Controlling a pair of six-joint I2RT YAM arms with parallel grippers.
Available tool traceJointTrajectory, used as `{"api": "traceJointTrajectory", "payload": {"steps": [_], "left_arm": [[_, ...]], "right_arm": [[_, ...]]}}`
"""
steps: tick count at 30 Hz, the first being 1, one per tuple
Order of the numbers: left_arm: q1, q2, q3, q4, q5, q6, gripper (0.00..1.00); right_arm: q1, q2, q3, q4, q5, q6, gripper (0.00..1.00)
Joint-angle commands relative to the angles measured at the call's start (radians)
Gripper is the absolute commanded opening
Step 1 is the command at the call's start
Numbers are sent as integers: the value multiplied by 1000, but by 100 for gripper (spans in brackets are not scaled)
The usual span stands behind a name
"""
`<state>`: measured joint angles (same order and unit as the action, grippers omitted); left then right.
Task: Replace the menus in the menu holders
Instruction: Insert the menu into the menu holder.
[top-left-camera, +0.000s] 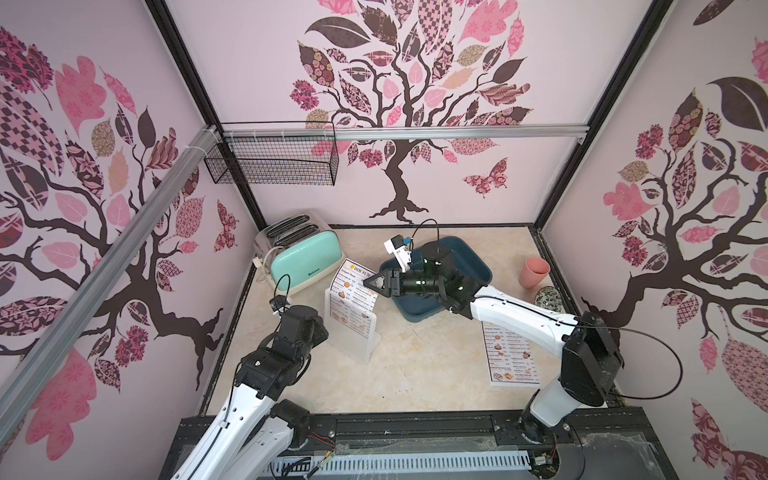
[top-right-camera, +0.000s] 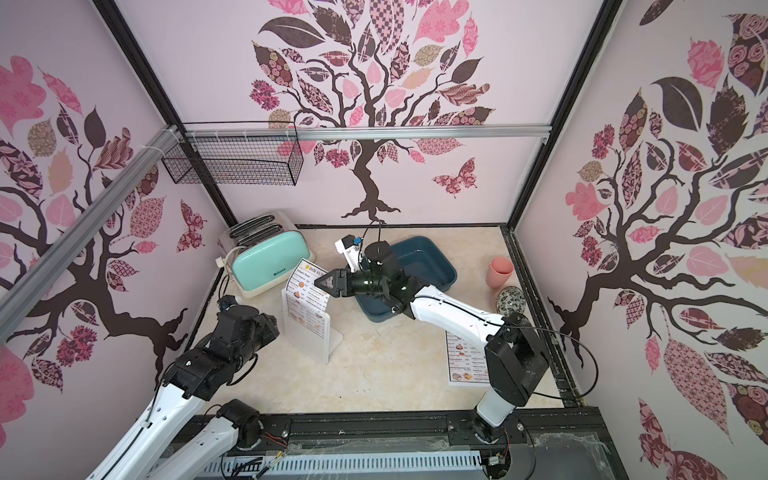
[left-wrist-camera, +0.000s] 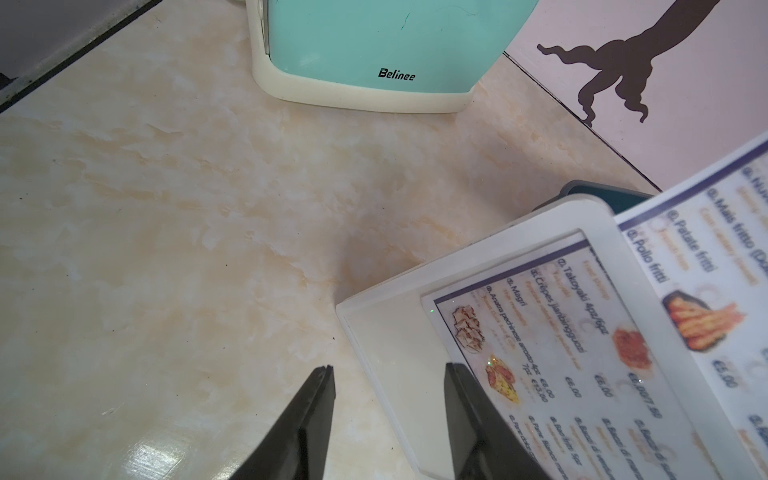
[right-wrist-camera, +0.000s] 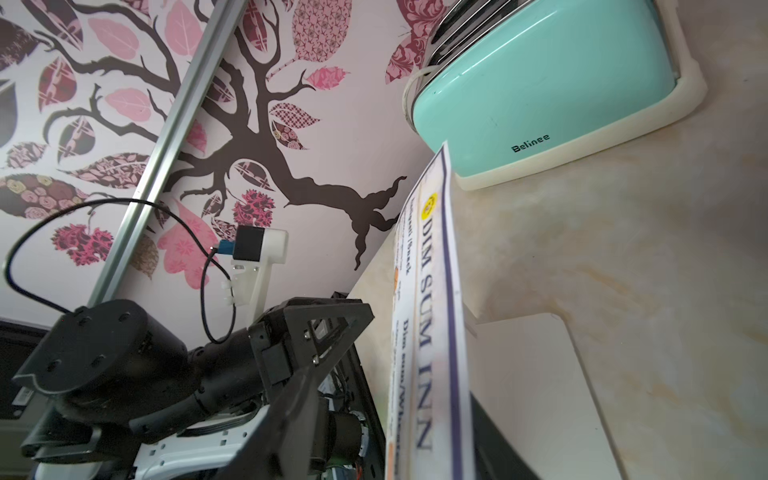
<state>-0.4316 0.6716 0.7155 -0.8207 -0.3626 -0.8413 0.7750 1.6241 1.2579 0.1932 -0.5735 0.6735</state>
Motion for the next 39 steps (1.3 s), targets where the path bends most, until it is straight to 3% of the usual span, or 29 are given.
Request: {"api": "traceJointTrajectory", "payload": {"steps": [1, 4, 16, 20, 24, 27, 31, 39], "left_arm": [[4, -11, 29, -11, -13, 4, 49], [4, -8, 27, -9, -10, 5, 49], [4, -15, 28, -9, -8, 5, 49], [4, -15, 25, -8, -10, 5, 49], [4, -13, 26, -5, -10, 5, 49], [4, -12, 25, -6, -10, 6, 49], [4, -13, 24, -5, -9, 8, 49], [4, -15, 27, -8, -10, 11, 49]], "right_arm": [[-2, 12, 42, -44, -8, -21, 32], [0, 18, 51, -66, -17, -47, 14], [47, 45, 15, -115, -18, -132, 14], [47, 35, 23, -142, -24, -160, 20], [45, 17, 83, -201, -21, -177, 47], [35, 11, 107, -222, -20, -150, 49], [23, 14, 123, -232, -15, -131, 43], [20, 32, 157, -248, -24, -136, 19]]}}
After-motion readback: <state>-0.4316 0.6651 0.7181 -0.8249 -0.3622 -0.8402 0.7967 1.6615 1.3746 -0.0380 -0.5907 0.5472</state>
